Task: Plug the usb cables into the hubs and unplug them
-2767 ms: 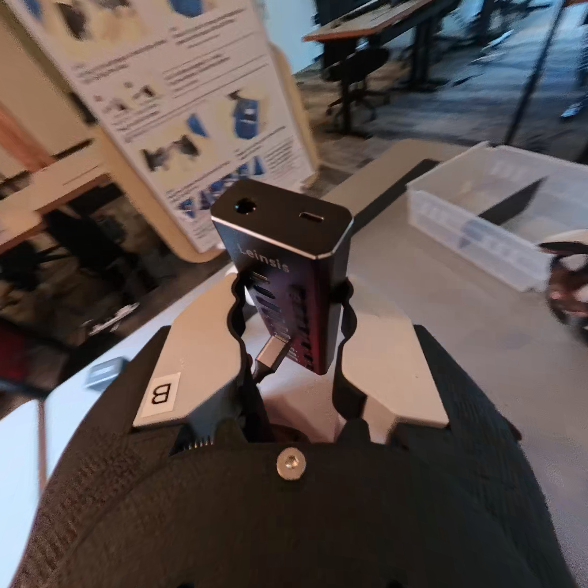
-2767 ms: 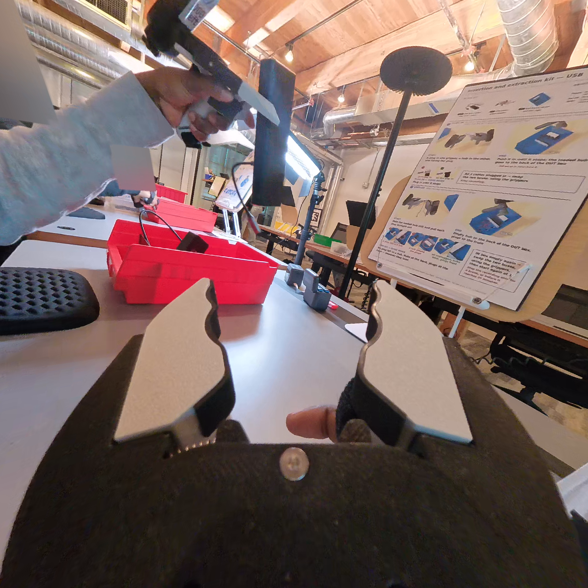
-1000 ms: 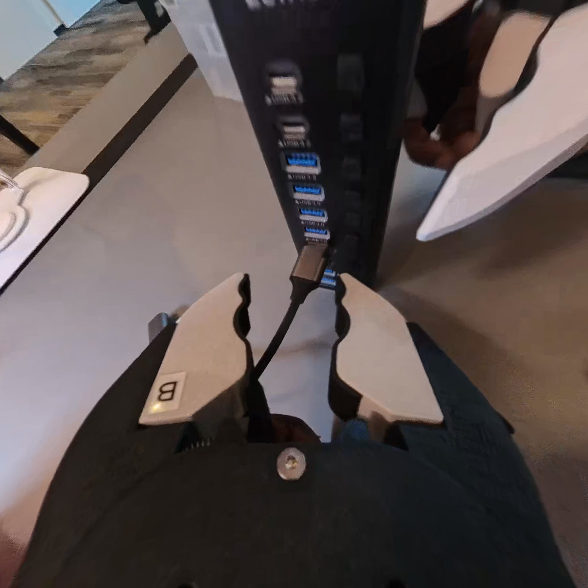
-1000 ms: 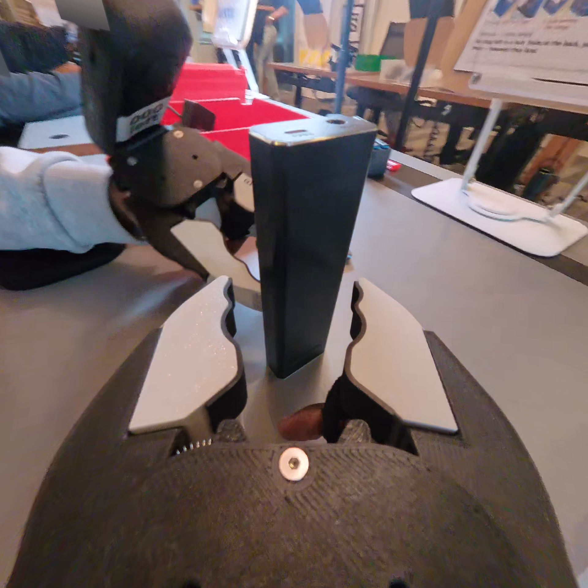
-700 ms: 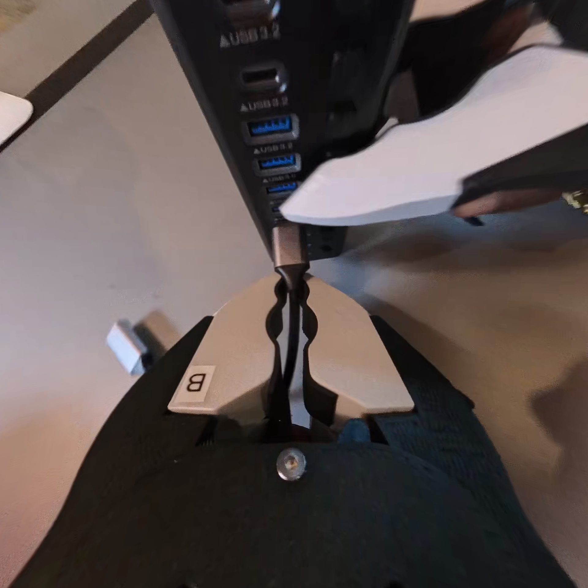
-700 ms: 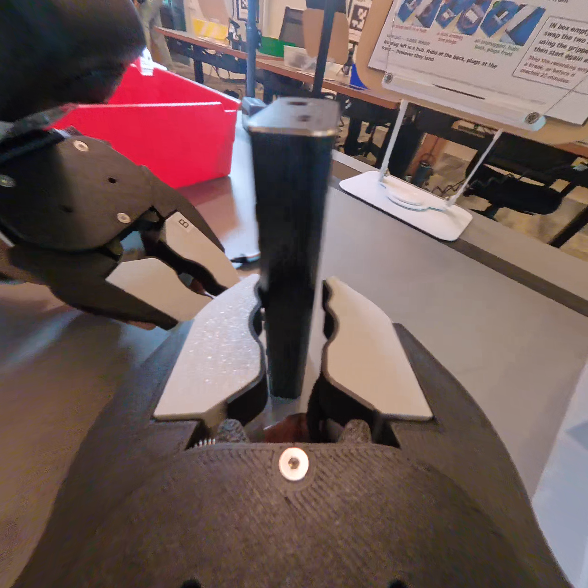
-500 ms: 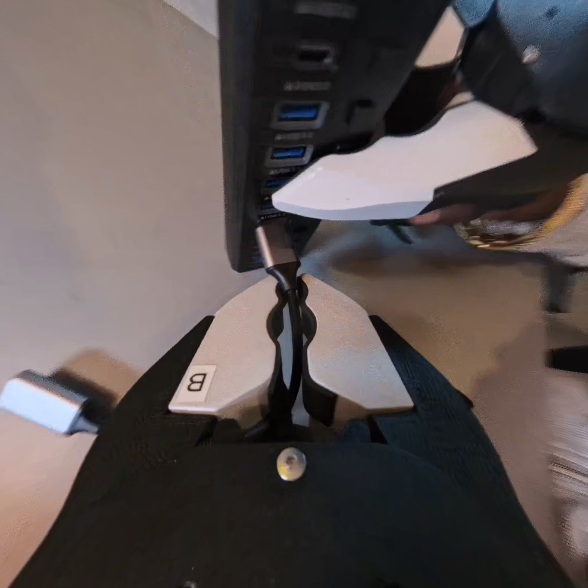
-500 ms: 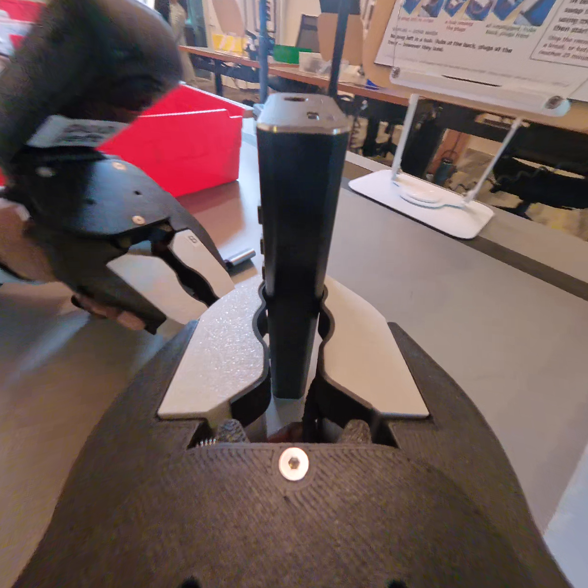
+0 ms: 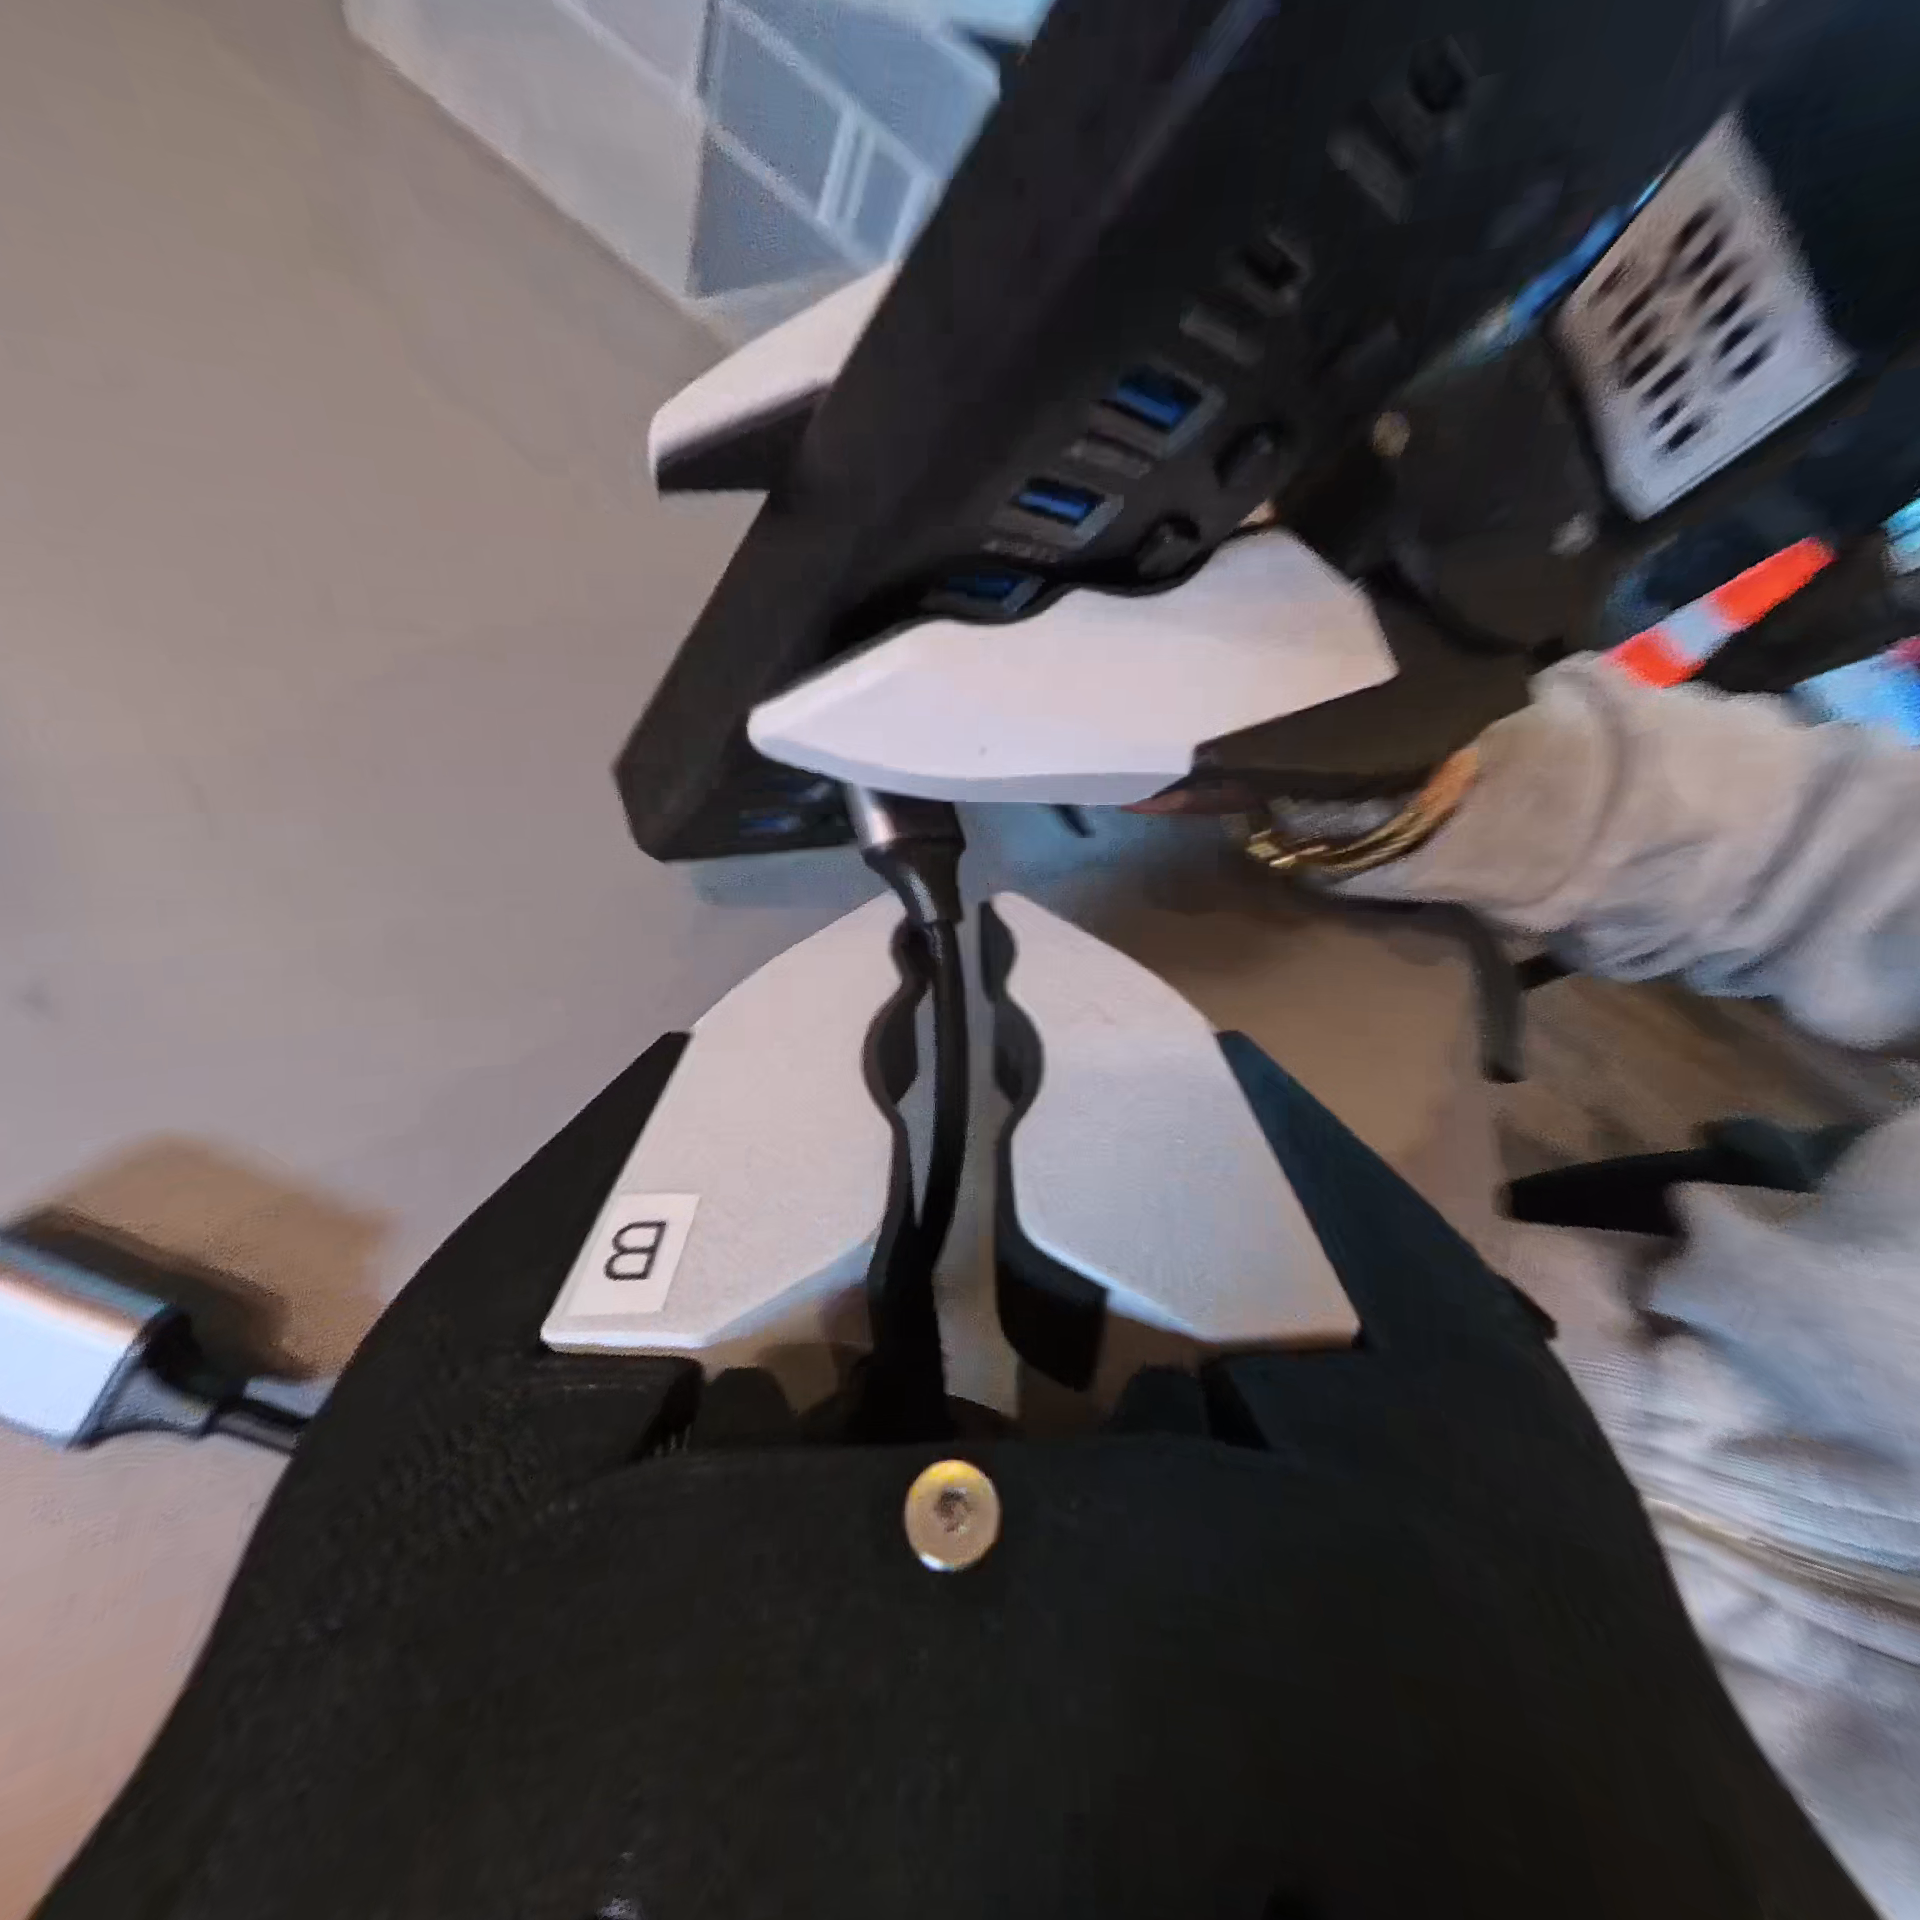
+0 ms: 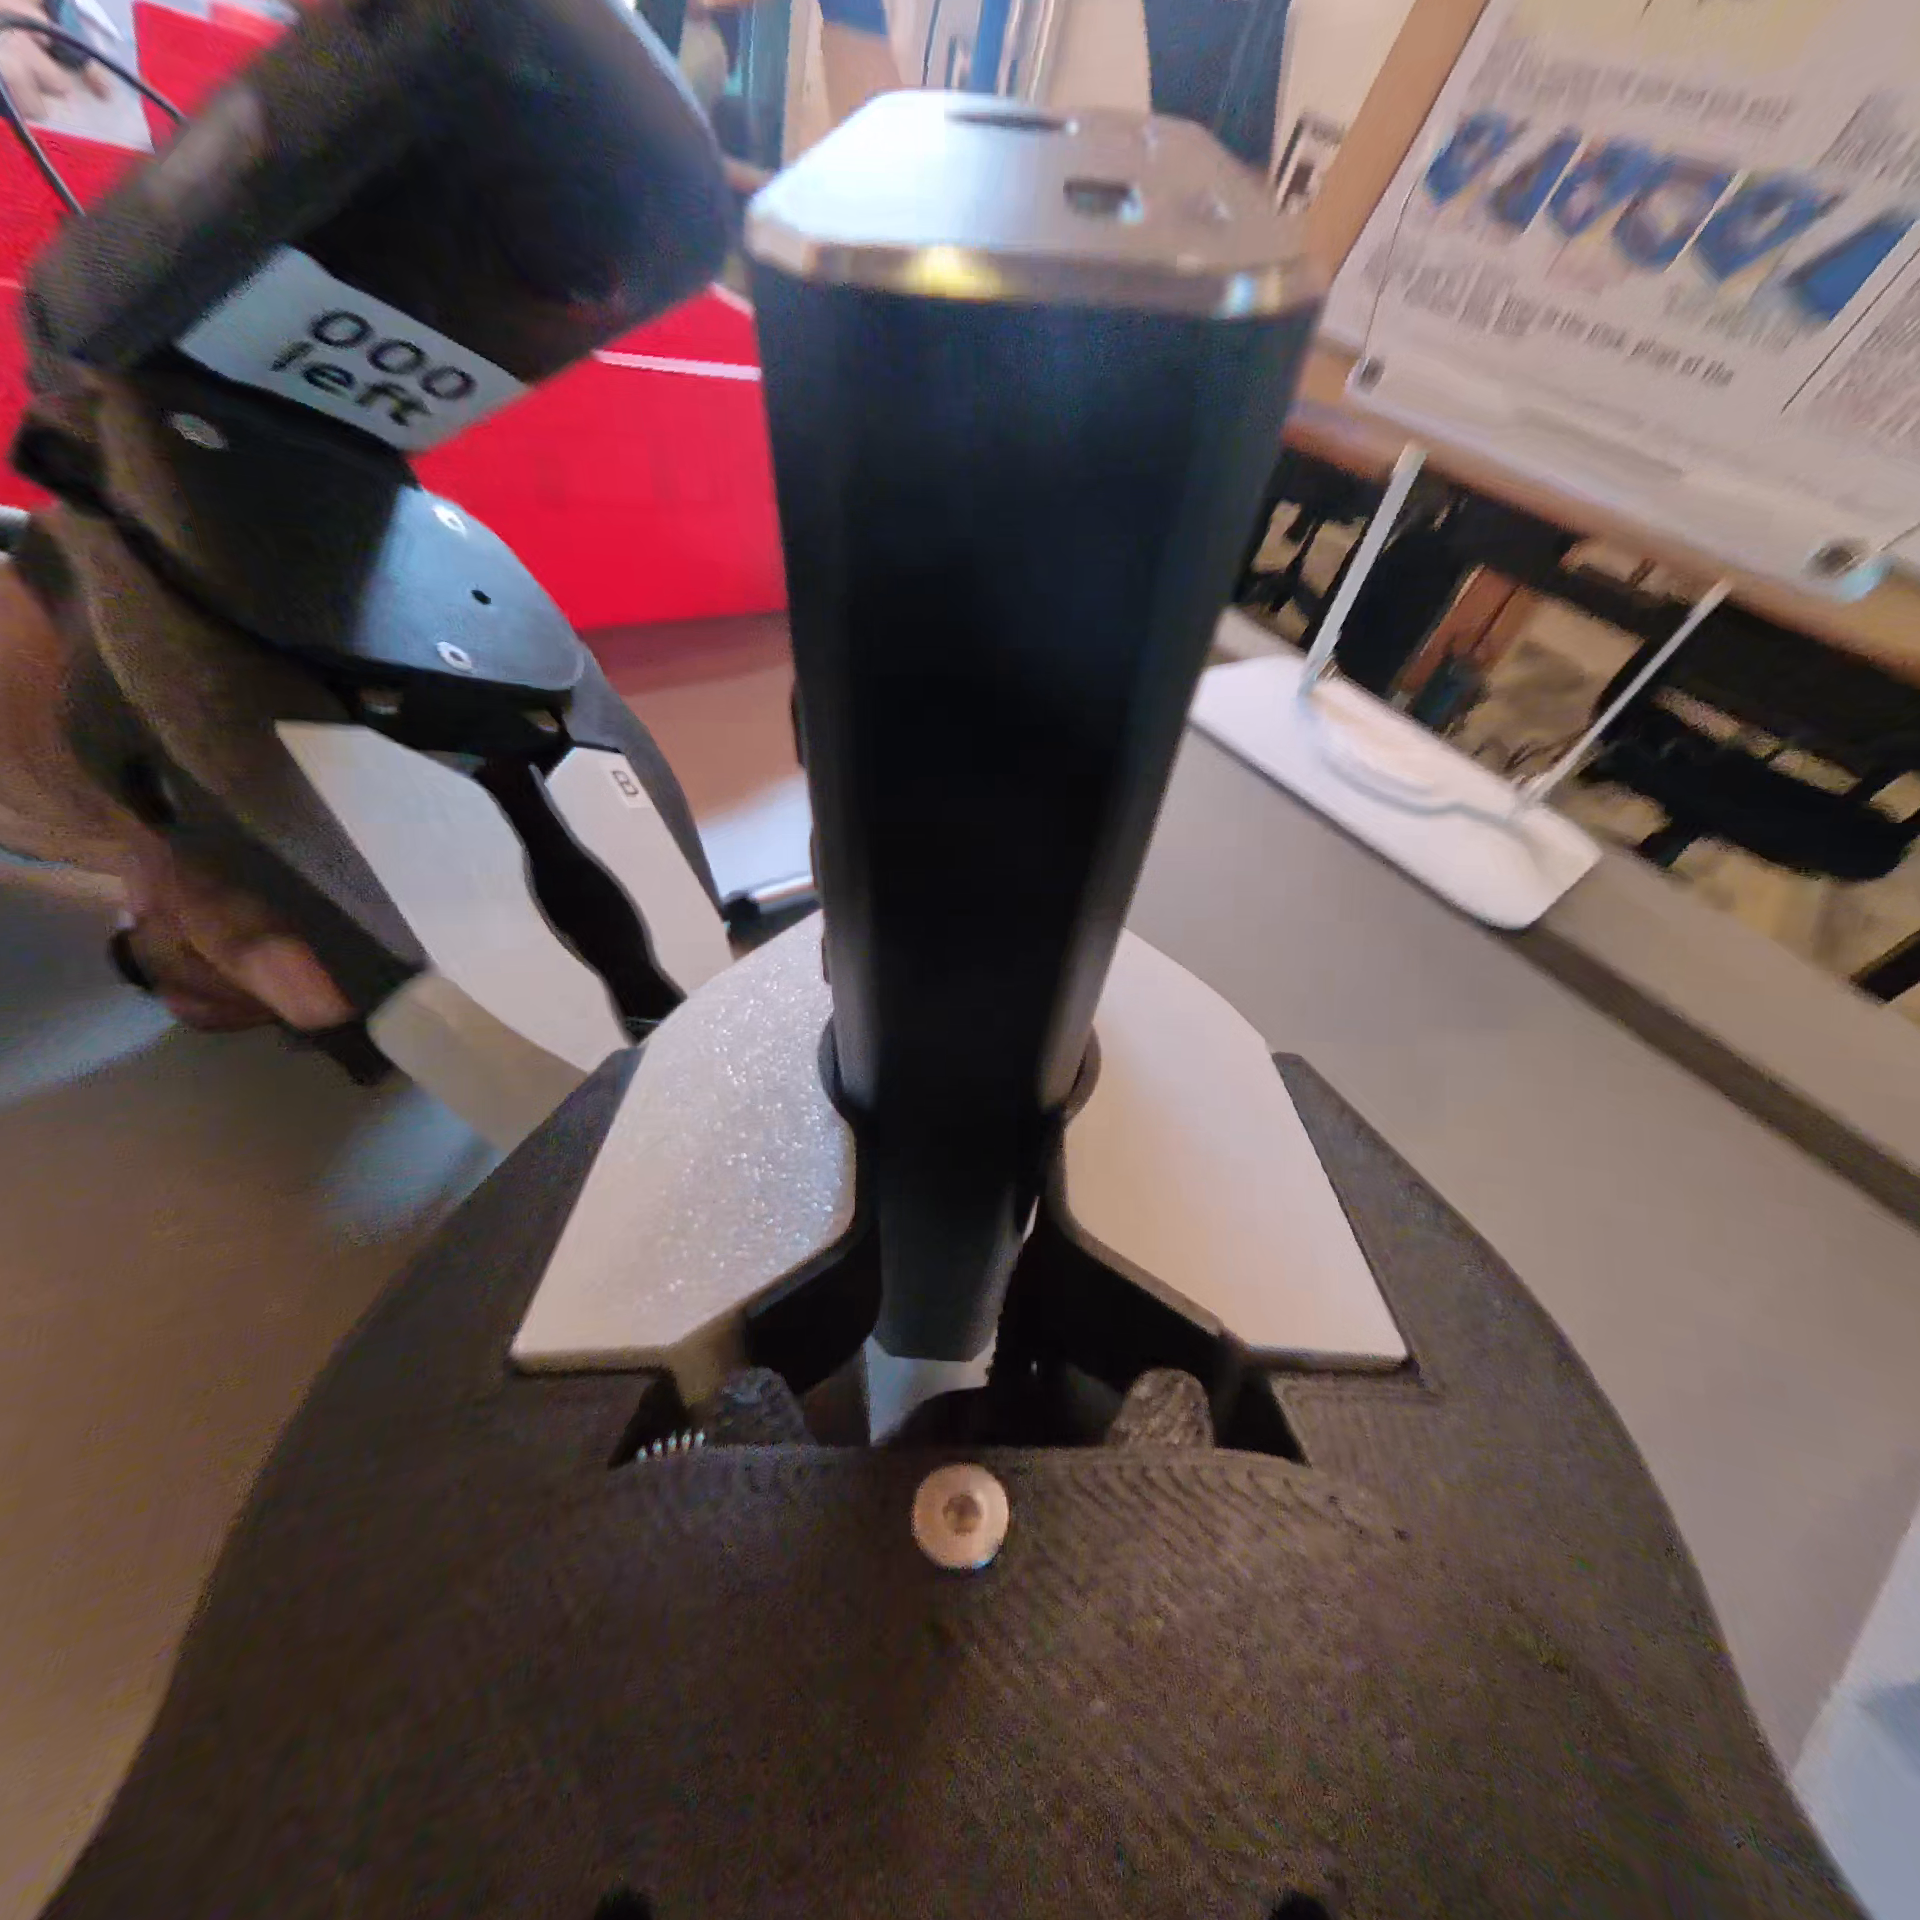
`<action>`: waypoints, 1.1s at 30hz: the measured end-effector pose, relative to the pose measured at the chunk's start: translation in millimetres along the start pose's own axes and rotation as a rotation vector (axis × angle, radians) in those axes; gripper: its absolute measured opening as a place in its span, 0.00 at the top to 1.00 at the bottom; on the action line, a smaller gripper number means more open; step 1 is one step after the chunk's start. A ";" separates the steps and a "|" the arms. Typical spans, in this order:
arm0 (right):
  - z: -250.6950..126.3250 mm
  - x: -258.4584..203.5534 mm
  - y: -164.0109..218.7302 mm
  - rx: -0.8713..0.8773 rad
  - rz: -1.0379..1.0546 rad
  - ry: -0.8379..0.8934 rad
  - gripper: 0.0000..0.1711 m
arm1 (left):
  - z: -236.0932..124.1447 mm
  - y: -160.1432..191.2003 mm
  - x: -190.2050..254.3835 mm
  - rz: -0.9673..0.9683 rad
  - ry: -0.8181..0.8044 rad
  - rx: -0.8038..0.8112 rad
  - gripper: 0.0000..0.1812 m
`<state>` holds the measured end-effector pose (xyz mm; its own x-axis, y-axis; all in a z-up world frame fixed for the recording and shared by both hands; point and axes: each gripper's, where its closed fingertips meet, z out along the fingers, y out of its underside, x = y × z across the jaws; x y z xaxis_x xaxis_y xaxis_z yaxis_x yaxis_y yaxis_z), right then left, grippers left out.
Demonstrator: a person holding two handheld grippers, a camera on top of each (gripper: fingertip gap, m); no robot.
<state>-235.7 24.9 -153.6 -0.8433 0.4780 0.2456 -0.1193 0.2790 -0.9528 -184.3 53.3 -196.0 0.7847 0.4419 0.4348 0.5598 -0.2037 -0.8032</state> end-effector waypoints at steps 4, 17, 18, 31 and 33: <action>-10.9 0.1 -19.3 0.124 -0.117 0.046 0.82 | -13.6 -16.8 24.3 -0.247 0.265 0.075 0.83; -24.0 -23.8 -39.4 0.267 -0.313 0.010 0.82 | -19.7 -19.8 33.4 -0.287 0.350 0.119 0.95; -24.9 -22.9 -40.7 0.269 -0.334 0.024 0.82 | -19.8 -21.3 33.9 -0.290 0.350 0.130 0.95; -35.7 -16.3 -54.7 0.275 -0.439 0.072 0.82 | -21.6 -30.4 39.2 -0.034 0.160 0.160 0.95; -36.6 -15.7 -57.4 0.278 -0.409 0.064 0.82 | -23.0 -32.2 40.8 -0.020 0.149 0.173 0.95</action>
<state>-196.4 31.8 -96.3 -0.6654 0.4279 0.6116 -0.5764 0.2261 -0.7853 -164.1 57.8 -143.0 0.8118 0.3077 0.4962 0.5314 -0.0373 -0.8463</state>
